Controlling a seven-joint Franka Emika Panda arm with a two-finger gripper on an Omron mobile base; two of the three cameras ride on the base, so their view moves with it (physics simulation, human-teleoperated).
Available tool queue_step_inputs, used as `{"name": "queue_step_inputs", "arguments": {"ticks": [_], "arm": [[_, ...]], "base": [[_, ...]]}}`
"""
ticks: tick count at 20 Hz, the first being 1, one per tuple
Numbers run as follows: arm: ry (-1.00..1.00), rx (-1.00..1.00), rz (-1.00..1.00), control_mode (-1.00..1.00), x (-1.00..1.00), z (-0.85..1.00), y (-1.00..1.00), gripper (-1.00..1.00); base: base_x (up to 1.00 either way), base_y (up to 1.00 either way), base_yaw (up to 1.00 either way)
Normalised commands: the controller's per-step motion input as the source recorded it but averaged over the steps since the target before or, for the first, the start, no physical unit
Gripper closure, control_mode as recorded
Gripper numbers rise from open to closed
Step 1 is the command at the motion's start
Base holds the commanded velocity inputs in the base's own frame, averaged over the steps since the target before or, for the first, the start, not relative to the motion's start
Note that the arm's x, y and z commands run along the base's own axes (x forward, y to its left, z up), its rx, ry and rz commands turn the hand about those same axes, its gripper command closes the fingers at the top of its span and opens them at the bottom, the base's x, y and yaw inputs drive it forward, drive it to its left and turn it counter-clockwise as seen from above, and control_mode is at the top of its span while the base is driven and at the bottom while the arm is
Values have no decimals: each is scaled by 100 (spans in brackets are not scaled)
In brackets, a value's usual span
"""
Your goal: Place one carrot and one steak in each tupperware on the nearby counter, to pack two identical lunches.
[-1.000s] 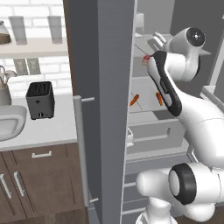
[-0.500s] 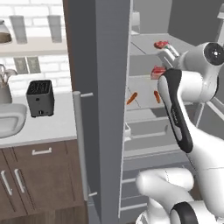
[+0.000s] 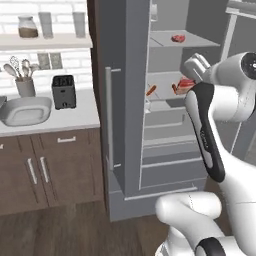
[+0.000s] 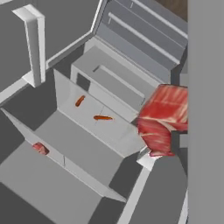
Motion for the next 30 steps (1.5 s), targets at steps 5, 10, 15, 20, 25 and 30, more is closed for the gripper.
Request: {"name": "queue_step_inputs", "arguments": {"ticks": [5, 10, 15, 20, 25, 30], "arm": [[0, 0, 0, 100, 0, 0, 0, 100], [0, 0, 0, 100, 0, 0, 0, 100], [0, 0, 0, 100, 0, 0, 0, 100], [0, 0, 0, 100, 0, 0, 0, 100], [0, 0, 0, 100, 0, 0, 0, 100], [0, 0, 0, 100, 0, 0, 0, 100]], "base": [[-24, 100, 18], [0, 100, 20], [0, 100, 35], [0, 100, 54], [23, 100, 49], [94, 100, 35]]}}
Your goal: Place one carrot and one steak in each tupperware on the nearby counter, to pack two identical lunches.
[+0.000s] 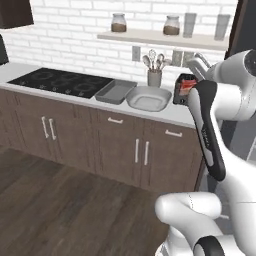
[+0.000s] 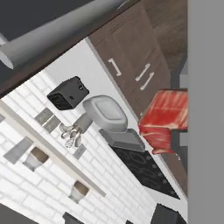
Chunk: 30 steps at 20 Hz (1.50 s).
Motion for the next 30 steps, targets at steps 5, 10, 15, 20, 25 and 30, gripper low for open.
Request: {"name": "queue_step_inputs", "arguments": {"ticks": [5, 10, 15, 20, 25, 30], "arm": [[0, 0, 0, 100, 0, 0, 0, 100], [0, 0, 0, 100, 0, 0, 0, 100], [0, 0, 0, 100, 0, 0, 0, 100], [0, 0, 0, 100, 0, 0, 0, 100], [0, 0, 0, 100, 0, 0, 0, 100], [0, 0, 0, 100, 0, 0, 0, 100]], "base": [[100, 97, 7], [100, 99, 4], [100, 59, 37], [100, 25, 44], [100, 6, -2], [80, 0, -50]]}}
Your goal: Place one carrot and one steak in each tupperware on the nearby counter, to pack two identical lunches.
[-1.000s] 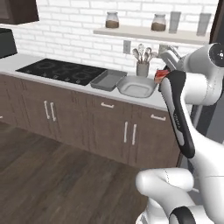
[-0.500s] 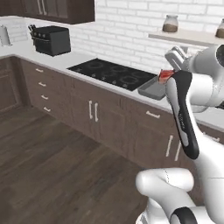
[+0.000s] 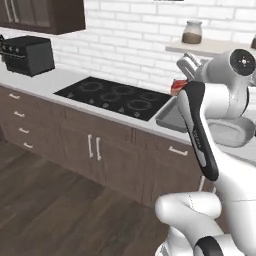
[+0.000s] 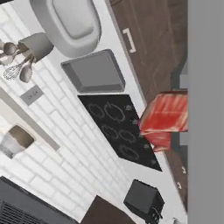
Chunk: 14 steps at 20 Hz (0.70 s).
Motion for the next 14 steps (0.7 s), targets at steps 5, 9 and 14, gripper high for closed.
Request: {"name": "queue_step_inputs", "arguments": {"ticks": [5, 9, 14], "arm": [[0, 0, 0, 100, 0, 0, 0, 100], [0, 0, 0, 100, 0, 0, 0, 100], [0, 0, 0, 100, 0, 0, 0, 100]], "base": [[34, 0, -67], [34, 0, -69], [81, 19, -63]]}}
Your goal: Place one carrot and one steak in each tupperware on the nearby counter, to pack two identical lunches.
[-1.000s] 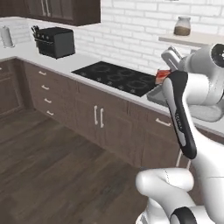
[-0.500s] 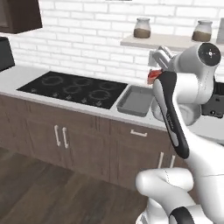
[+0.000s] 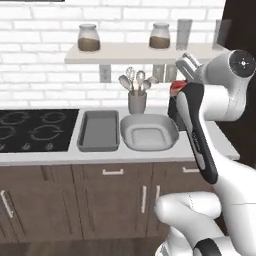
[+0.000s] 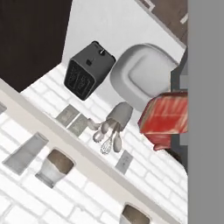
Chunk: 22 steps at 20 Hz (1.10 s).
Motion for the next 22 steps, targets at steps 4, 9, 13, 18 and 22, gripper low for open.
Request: {"name": "queue_step_inputs", "arguments": {"ticks": [4, 9, 13, 18, 22], "arm": [[0, 0, 0, 100, 0, 0, 0, 100], [-2, -1, -10, -100, -5, -6, 0, 100], [0, -1, -36, -100, -36, -44, 0, 100], [20, 0, -3, -100, -1, -84, 0, 100], [25, 0, 1, -100, 22, -95, 13, 100]], "base": [[100, 52, -59], [39, 35, -44], [0, 0, 0], [0, 0, 0], [0, 0, 0]]}}
